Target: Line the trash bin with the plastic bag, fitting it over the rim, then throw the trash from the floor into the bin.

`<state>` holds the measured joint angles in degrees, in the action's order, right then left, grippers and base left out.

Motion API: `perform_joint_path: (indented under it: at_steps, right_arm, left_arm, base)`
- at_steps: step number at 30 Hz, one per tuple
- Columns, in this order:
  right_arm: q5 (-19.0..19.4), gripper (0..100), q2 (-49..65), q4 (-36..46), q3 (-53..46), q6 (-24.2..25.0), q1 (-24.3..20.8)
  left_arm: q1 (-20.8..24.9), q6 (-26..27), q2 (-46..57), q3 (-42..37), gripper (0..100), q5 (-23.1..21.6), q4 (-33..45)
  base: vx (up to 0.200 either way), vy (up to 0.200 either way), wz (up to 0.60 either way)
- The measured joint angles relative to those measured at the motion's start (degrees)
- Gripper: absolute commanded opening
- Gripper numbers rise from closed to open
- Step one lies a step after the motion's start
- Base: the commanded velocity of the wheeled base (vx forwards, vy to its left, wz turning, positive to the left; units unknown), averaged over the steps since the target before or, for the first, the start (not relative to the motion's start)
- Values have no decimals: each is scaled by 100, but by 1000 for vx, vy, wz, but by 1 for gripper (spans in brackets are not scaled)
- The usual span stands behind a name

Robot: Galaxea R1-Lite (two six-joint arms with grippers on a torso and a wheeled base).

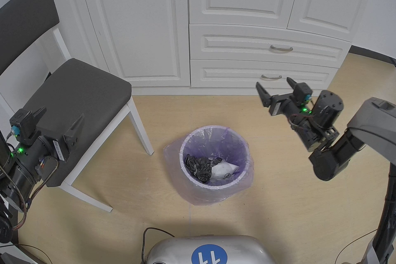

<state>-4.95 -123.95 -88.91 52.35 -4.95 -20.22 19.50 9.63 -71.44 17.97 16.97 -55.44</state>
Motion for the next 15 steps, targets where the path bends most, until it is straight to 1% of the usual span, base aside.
perform_joint_path:
  at_steps: [2, 6, 9, 15]
  right_arm:
    - [-5, 100, 297, -5, -263, 107, 210]
    - [-11, 100, 916, -5, -786, 546, 717]
    - [-13, 100, 1334, -7, -1228, 798, 1014]
    - [-17, 100, 2220, -10, -2332, 1197, 1356]
  left_arm:
    - [-7, 40, -11, -66, 100, 0, -206]
    - [-20, 90, -15, -330, 100, 2, -674]
    - [-57, 101, 35, -599, 100, 2, -969]
    - [-195, 96, 460, -1136, 100, 121, -1250]
  base:
    - [0, 0, 0]
    - [0, 0, 0]
    - [0, 0, 0]
    - [0, 0, 0]
